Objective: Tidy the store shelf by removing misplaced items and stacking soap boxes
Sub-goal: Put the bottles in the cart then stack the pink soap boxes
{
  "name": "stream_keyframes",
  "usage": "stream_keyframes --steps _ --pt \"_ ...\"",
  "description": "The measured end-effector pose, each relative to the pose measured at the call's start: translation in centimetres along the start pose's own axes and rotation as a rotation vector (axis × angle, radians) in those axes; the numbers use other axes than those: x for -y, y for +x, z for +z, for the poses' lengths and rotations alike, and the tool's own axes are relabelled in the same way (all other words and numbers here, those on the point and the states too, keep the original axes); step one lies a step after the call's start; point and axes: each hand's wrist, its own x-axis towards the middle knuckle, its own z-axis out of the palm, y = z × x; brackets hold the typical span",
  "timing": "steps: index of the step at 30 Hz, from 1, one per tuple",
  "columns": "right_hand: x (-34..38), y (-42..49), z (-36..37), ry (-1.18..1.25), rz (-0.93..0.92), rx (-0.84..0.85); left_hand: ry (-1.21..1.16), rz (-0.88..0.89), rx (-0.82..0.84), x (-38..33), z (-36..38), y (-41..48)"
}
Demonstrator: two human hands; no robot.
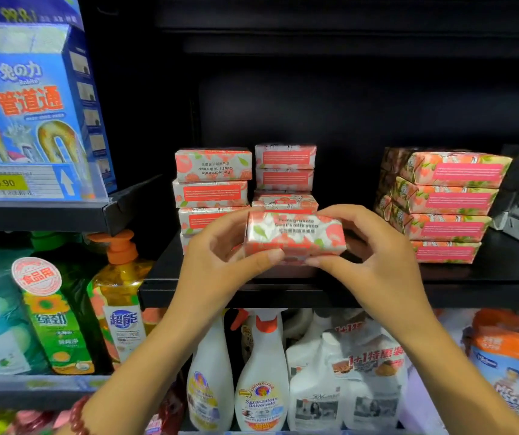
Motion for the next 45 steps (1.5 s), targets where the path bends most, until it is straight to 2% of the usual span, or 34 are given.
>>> stream_keyframes --steps 4,8,10,15,18,20,23,26,29,33,36,45 --pt "-0.5 -0.5 0.5 -0.185 -0.243 -0.105 0.001 -0.132 0.071 -0.1 -0.4 0.3" --pt "-0.6 -0.5 0.7 -0.227 -0.300 -0.096 0.029 -0.099 0.145 -0.8 -0.3 0.3" --pt "-0.6 -0.4 0.6 -0.189 -0.238 -0.031 0.024 -0.067 0.141 -0.8 -0.5 0.3" --pt "0.5 -0.2 -0.1 0.120 0.148 0.224 0.110 0.060 0.152 -0.1 -1.3 0.2" --pt "0.6 0.0 -0.1 0.242 0.249 0.238 0.224 0.166 0.172 0.4 -1.3 -0.2" --pt "0.4 0.3 -0.1 0.234 0.300 0.212 0.303 0.231 0.161 0.5 -1.0 -0.4" --pt "0.3 0.4 -0.1 0.033 0.250 0.200 0.443 0.331 0.131 0.7 -1.0 -0.4" --pt "0.8 -0.2 0.4 -0.051 0.102 0.105 0.464 0.218 0.136 0.9 -1.5 -0.3" --pt "0.8 -0.5 1.4 -0.249 -0.168 -0.012 0.365 0.013 0.156 0.6 -1.7 -0.6" --pt "0.2 -0.5 2.7 -0.279 -0.357 -0.061 0.219 -0.023 0.123 0.2 -2.0 -0.7" --pt "-0.2 -0.4 3.2 -0.287 -0.346 0.005 0.245 0.012 0.091 0.0 -2.5 -0.8" --pt "-2.4 -0.5 2.3 -0.417 -0.032 0.343 0.516 -0.076 -0.022 0.5 -5.9 -0.7"
